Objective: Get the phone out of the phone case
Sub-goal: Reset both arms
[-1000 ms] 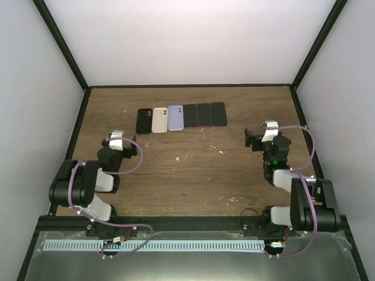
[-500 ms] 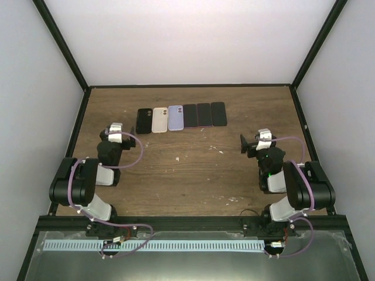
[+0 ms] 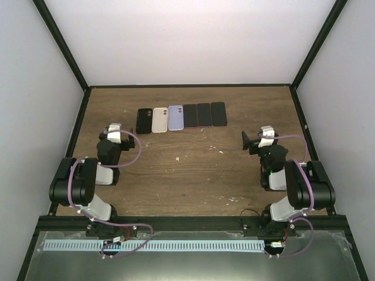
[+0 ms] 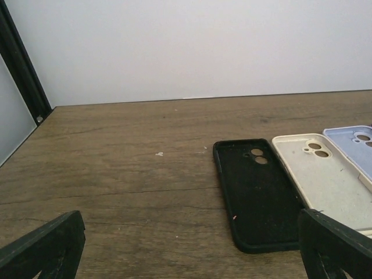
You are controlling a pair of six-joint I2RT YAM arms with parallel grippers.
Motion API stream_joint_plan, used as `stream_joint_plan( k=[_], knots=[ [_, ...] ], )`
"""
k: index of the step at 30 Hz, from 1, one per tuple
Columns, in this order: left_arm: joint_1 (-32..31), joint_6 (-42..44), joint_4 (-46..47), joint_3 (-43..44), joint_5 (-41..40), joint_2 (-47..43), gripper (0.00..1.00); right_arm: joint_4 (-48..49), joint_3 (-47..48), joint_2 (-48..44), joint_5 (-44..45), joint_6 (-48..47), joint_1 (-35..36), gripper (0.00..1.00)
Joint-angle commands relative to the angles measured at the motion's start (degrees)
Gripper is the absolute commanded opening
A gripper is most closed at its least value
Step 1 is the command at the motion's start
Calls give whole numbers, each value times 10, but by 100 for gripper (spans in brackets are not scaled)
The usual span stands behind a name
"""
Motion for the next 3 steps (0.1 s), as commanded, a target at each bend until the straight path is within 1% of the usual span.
stream_joint_plan(
  k=[1,3],
  knots=[
    [2,-8,3,9,7,-8,100,2,17,0,-4,7,-6,100],
    [4,-8,2,10,9,-7,100,2,17,-1,-3,7,-5,100]
  ],
)
